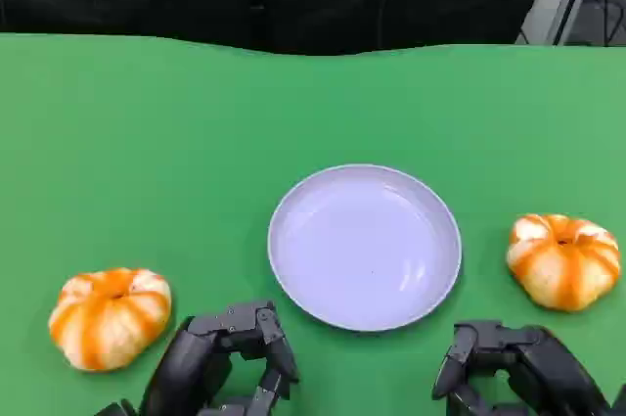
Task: Grasp the bread from the table and place it into the plate.
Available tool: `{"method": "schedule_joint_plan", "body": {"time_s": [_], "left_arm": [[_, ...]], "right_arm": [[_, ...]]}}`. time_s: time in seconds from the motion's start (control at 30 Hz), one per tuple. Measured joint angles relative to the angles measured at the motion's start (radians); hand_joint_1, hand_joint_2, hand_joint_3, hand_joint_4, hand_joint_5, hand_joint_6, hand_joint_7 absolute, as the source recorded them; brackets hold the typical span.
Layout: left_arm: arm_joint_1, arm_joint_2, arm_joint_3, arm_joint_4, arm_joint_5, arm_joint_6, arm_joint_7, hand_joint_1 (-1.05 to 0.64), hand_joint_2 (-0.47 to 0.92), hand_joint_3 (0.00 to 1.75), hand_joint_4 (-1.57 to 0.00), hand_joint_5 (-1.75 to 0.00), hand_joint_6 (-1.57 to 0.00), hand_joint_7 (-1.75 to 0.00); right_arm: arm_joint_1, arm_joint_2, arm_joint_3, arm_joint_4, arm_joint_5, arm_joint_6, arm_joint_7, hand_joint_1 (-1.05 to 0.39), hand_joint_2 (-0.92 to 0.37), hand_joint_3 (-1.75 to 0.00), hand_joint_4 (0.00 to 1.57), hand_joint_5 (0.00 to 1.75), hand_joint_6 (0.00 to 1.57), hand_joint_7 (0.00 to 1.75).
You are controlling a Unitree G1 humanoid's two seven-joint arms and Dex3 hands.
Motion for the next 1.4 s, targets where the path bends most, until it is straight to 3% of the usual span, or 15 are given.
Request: {"method": "schedule_joint_plan", "body": {"time_s": [0.47, 0.7, 0.73, 0.8, 0.87, 0.93, 1.03, 1.3, 1.4], "left_arm": [[-0.018, -0.001, 0.0, 0.026, -0.001, -0.016, -0.001, -0.19, 0.42, 1.3, -0.84, -1.6, -0.88, -1.38], [-0.018, -0.003, 0.001, 0.035, -0.014, -0.017, -0.007, -0.18, 0.65, 0.88, -0.87, -1.36, -0.94, -1.01], [-0.018, -0.003, 0.001, 0.035, -0.02, -0.017, -0.009, -0.23, 0.69, 0.76, -0.9, -1.14, -0.99, -0.79], [-0.018, -0.003, 0.003, 0.035, -0.018, -0.018, -0.007, -0.27, 0.75, 0.62, -0.96, -0.91, -1.11, -0.49], [-0.018, -0.003, 0.006, 0.035, -0.01, -0.018, 0.006, -0.31, 0.82, 0.44, -1.04, -0.45, -1.13, -0.15], [-0.018, -0.003, 0.009, 0.033, -0.009, -0.018, 0.008, -0.34, 0.9, 0.23, -1.04, -0.14, -1.02, -0.03], [-0.018, 0.0, 0.011, 0.022, -0.007, -0.018, 0.008, -0.42, 0.92, 0.14, -0.92, -0.02, -0.84, 0.0], [0.014, 0.039, 0.021, -0.12, 0.054, 0.01, 0.065, -0.64, 0.92, 0.13, -0.59, 0.0, -0.49, 0.0], [0.04, 0.059, 0.023, -0.212, 0.063, 0.038, 0.082, -0.69, 0.92, 0.12, -0.57, -0.01, -0.42, 0.0]], "right_arm": [[-0.01, 0.0, -0.004, 0.014, 0.003, -0.009, 0.008, -0.09, -0.65, -0.9, 0.82, 1.45, 0.85, 1.17], [-0.014, 0.0, -0.005, 0.026, 0.004, -0.012, 0.012, -0.1, -0.66, -0.9, 0.82, 1.45, 0.86, 1.17], [-0.014, 0.0, -0.005, 0.026, 0.004, -0.012, 0.012, -0.09, -0.66, -0.9, 0.82, 1.45, 0.86, 1.17], [-0.014, 0.0, -0.005, 0.026, 0.005, -0.012, 0.013, -0.09, -0.66, -0.9, 0.82, 1.45, 0.85, 1.16], [-0.014, 0.0, -0.006, 0.026, 0.006, -0.012, 0.014, -0.09, -0.66, -0.9, 0.82, 1.45, 0.86, 1.16], [-0.014, 0.0, -0.006, 0.026, 0.007, -0.012, 0.015, -0.1, -0.65, -0.9, 0.81, 1.45, 0.86, 1.17], [-0.015, 0.0, -0.006, 0.026, 0.007, -0.014, 0.014, -0.1, -0.65, -0.9, 0.82, 1.45, 0.85, 1.17], [-0.016, 0.0, -0.006, 0.027, 0.002, -0.016, 0.007, -0.1, -0.65, -0.91, 0.82, 1.46, 0.85, 1.17], [-0.016, 0.001, -0.006, 0.027, 0.002, -0.015, 0.005, -0.09, -0.65, -0.91, 0.82, 1.45, 0.85, 1.17]]}}
